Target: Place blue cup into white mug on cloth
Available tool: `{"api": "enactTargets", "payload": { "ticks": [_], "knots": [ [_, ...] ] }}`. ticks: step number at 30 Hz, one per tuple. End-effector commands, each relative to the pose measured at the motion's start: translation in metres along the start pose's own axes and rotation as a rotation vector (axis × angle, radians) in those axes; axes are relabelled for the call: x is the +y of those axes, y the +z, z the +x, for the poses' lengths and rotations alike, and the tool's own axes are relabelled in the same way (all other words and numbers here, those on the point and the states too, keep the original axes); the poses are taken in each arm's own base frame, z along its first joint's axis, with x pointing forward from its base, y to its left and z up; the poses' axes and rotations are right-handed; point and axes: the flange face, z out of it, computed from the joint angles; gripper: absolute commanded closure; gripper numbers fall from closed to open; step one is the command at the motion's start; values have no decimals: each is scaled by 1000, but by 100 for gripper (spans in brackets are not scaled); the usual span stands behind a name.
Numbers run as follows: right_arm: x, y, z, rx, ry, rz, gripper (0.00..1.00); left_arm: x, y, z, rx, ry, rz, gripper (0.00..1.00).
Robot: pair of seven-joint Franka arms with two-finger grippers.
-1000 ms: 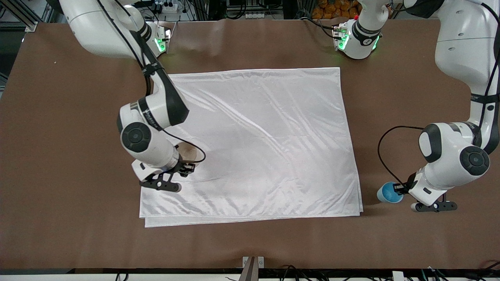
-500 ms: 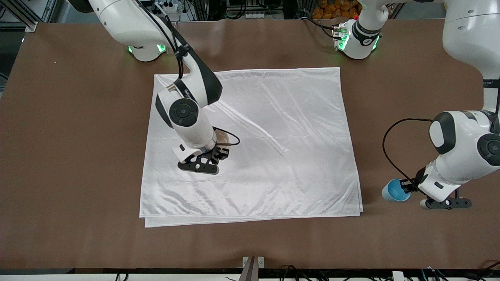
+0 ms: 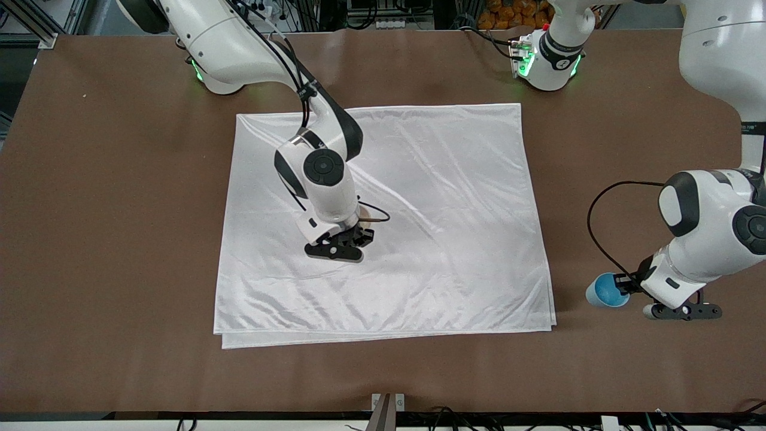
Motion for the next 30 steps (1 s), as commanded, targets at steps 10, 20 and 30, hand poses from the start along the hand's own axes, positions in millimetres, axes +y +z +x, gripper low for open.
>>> {"api": "enactTargets", "payload": {
  "ticks": [10, 20, 30],
  "knots": [
    [-19, 42, -22, 45, 13, -20, 100, 13, -25, 1, 27, 30, -10, 100],
    [-17, 42, -19, 44, 27, -16, 30, 42, -57, 0, 51, 64, -41, 100],
    [-26, 21, -9, 68, 109, 11, 11, 66, -74, -3, 56, 84, -64, 100]
  ]
}}
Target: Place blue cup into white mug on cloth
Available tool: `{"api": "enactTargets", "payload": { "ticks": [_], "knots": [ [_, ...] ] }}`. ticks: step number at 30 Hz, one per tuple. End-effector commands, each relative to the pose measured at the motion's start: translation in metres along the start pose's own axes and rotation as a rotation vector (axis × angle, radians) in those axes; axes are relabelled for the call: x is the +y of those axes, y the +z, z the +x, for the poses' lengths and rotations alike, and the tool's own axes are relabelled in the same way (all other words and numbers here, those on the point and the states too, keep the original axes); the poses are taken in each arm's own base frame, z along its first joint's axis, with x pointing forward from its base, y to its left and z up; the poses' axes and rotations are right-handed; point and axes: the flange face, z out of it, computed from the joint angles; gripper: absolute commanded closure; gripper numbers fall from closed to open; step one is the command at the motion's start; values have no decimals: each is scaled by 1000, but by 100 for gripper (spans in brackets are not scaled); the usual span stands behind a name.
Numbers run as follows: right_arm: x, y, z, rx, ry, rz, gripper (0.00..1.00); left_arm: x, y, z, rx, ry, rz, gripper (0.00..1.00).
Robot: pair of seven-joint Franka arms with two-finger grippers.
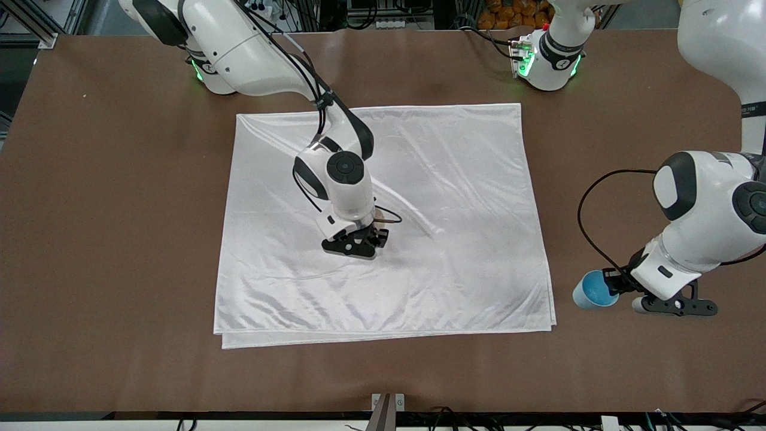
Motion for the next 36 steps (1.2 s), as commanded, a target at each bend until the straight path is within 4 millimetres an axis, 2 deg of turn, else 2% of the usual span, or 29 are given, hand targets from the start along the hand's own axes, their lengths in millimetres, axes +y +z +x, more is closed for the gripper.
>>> {"api": "enactTargets", "payload": {
  "ticks": [1, 4, 7, 13, 18, 21, 28, 31, 33, 36],
  "knots": [
    [-12, -21, 12, 42, 49, 19, 11, 16, -15, -3, -6, 10, -26, 100],
    [-12, -36, 22, 53, 70, 35, 10, 23, -20, -5, -9, -7, -41, 100],
    [-9, -42, 29, 47, 78, 17, 10, 32, -25, -6, -26, -32, -46, 100],
    [26, -52, 73, 33, 112, -48, 7, 60, -34, -10, -46, -69, -65, 100],
    [70, -47, 109, -6, 46, -106, 7, 92, -36, -14, -62, -124, -82, 100],
    [97, -54, 136, -15, 28, -116, 7, 112, -39, -17, -67, -164, -96, 100],
    [161, -70, 191, -41, 10, -140, 7, 180, -39, -31, -83, -192, -69, 100],
    [185, -74, 206, -52, 28, -119, 6, 206, -40, -38, -79, -219, -52, 100],
    [197, -84, 216, -51, 21, -102, 6, 224, -41, -43, -79, -242, -51, 100],
    [227, -84, 232, -58, 4, -96, 6, 253, -40, -53, -85, -264, -49, 100]
  ]
}}
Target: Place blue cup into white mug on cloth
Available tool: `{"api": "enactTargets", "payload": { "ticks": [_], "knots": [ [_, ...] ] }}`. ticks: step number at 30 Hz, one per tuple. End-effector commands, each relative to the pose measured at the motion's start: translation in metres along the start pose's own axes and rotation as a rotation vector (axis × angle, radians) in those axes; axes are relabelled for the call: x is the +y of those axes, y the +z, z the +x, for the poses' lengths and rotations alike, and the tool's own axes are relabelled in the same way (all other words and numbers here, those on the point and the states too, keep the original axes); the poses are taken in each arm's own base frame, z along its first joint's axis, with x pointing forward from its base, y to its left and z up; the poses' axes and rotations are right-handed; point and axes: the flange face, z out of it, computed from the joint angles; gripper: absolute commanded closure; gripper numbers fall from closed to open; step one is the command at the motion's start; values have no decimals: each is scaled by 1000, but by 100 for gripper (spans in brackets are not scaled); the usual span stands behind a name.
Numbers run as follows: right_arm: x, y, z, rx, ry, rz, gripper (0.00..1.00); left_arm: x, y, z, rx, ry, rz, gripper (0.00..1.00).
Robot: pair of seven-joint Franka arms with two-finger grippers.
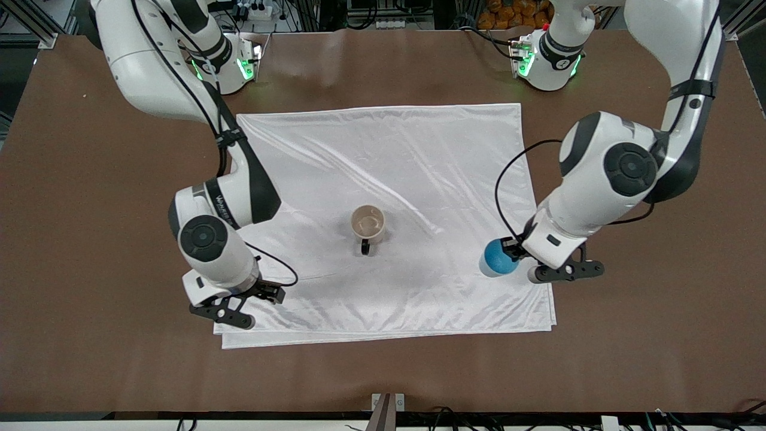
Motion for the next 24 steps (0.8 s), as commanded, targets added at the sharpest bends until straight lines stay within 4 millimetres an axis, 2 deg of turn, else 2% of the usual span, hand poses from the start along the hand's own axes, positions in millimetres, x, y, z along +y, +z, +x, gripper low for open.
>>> {"api": "enactTargets", "payload": {
  "ticks": [1, 8, 12, 15, 18, 24],
  "knots": [
    [42, -12, 23, -26, -35, 28, 6, 37, 0, -26, 9, -54, 34, 100],
    [106, -12, 49, -50, -107, 3, 4, 85, 7, -58, 1, -98, 32, 100],
    [136, -25, 59, -55, -170, -7, 1, 108, 10, -75, -4, -112, 28, 100],
    [164, -31, 64, -77, -202, -13, 0, 126, 23, -91, -23, -129, 34, 100],
    [178, -37, 66, -90, -229, -6, 0, 141, 28, -100, -12, -130, 42, 100],
    [202, -68, 69, -79, -198, 8, 0, 165, 43, -114, -24, -175, 39, 100]
  ]
}}
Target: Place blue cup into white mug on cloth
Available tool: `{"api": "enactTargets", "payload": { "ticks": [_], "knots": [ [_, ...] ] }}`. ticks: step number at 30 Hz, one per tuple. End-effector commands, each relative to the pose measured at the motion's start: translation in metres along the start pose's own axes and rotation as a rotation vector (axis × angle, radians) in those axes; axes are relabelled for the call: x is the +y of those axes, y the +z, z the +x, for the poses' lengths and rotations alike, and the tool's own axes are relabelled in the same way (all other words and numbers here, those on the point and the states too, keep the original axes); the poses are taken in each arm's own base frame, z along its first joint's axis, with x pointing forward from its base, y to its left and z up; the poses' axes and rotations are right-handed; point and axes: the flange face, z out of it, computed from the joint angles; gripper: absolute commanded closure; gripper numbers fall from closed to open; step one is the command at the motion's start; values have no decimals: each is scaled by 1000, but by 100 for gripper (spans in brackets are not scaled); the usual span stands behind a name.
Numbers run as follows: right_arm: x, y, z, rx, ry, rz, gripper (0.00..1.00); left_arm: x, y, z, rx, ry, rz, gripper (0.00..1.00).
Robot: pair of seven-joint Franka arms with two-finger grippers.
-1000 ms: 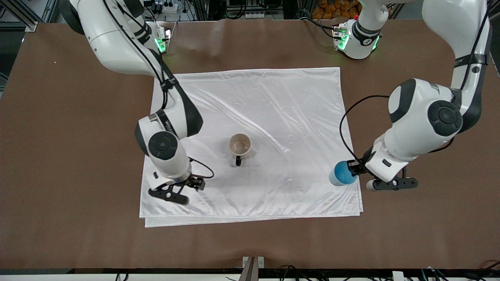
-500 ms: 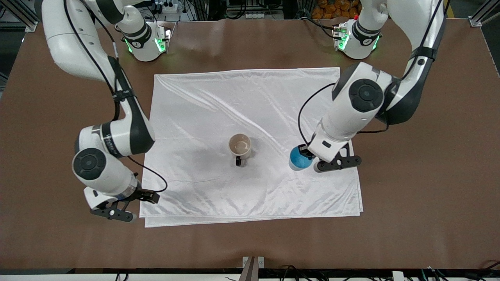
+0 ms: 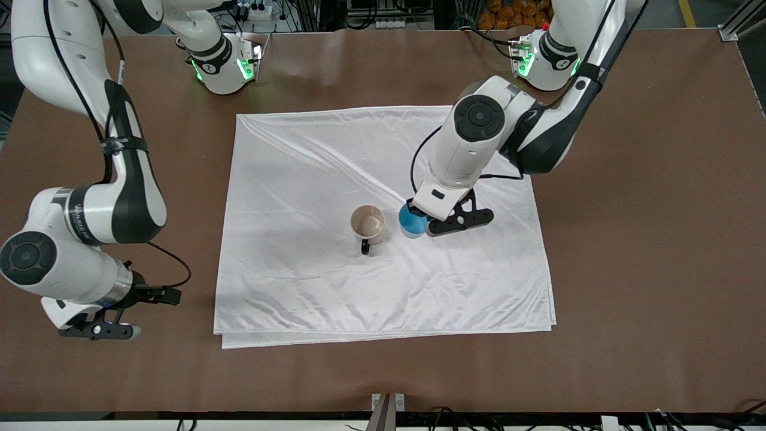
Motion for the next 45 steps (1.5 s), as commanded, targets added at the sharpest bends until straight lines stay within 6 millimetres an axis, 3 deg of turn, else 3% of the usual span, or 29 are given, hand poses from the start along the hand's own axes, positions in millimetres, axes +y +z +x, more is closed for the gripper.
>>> {"api": "enactTargets", "payload": {
  "ticks": [1, 10, 17, 29, 42, 43, 45],
  "knots": [
    [16, -35, -11, -8, 2, 28, 0, 21, 12, -11, 15, -33, 14, 100],
    [19, -85, -29, -28, 12, 22, 0, 53, 29, -44, -1, -36, 4, 100],
    [21, -116, -45, -3, 15, 20, 0, 69, 47, -53, -8, -61, -17, 100],
    [27, -191, -106, 47, 53, 20, 0, 79, 92, -61, 4, -31, -33, 100],
    [7, -262, -182, 26, 35, 96, 0, 80, 111, -66, 23, -18, -7, 100],
    [2, -264, -185, 20, 22, 96, 0, 80, 112, -67, 29, -14, -1, 94],
    [-2, -265, -187, 8, 14, 94, 0, 79, 112, -64, 35, -15, 3, 59]
  ]
}}
